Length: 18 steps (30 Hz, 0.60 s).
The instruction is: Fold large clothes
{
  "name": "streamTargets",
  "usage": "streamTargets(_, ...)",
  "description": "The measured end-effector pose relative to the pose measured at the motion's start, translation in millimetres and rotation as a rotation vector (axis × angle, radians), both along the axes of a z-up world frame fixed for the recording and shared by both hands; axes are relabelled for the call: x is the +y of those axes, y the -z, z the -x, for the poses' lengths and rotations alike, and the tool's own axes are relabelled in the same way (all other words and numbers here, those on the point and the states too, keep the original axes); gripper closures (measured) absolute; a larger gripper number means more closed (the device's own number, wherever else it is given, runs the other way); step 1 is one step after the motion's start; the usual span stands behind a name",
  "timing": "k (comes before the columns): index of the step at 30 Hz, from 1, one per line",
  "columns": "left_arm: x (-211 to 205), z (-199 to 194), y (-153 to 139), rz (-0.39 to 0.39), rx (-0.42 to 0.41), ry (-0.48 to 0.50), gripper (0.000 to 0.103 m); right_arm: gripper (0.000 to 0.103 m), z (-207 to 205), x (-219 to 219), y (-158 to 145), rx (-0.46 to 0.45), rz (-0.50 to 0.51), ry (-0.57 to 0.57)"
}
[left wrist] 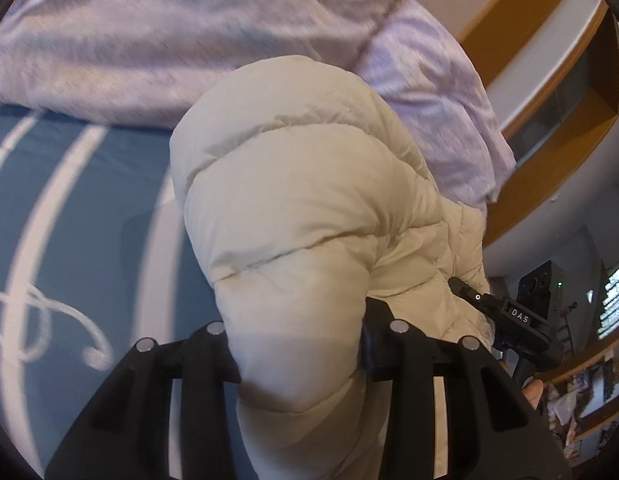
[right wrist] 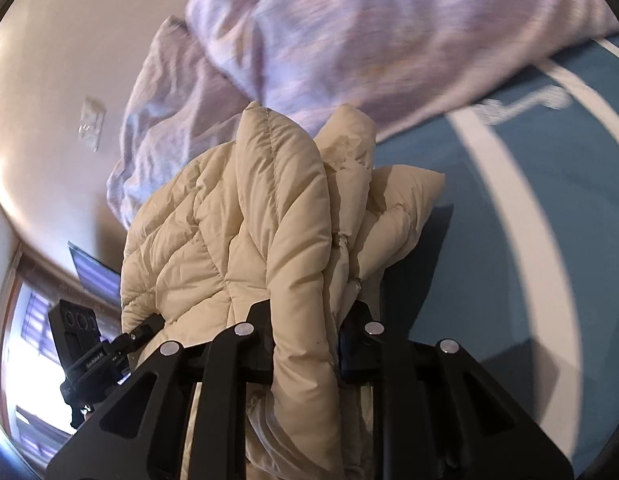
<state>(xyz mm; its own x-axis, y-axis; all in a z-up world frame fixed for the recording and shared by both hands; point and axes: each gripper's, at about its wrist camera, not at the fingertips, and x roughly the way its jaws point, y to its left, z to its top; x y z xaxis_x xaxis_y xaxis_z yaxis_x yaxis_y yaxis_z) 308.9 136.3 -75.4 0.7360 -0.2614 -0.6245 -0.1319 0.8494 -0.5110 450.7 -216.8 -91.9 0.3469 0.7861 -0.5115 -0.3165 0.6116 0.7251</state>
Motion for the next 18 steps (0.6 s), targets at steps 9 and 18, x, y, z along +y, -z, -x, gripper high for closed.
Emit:
streamTargets(9, 47.3, -14.8, 20.9, -0.131, 0.046, -0.065, 0.059, 0.083, -8.5, 59.7, 6.9, -0.060, 0.114, -0.037)
streamTargets(18, 24.5, -19.4, 34.9, -0.376, 0.079, -0.081, 0.043, 0.064, -8.8, 61.0, 14.3, -0.011, 0.189, -0.004)
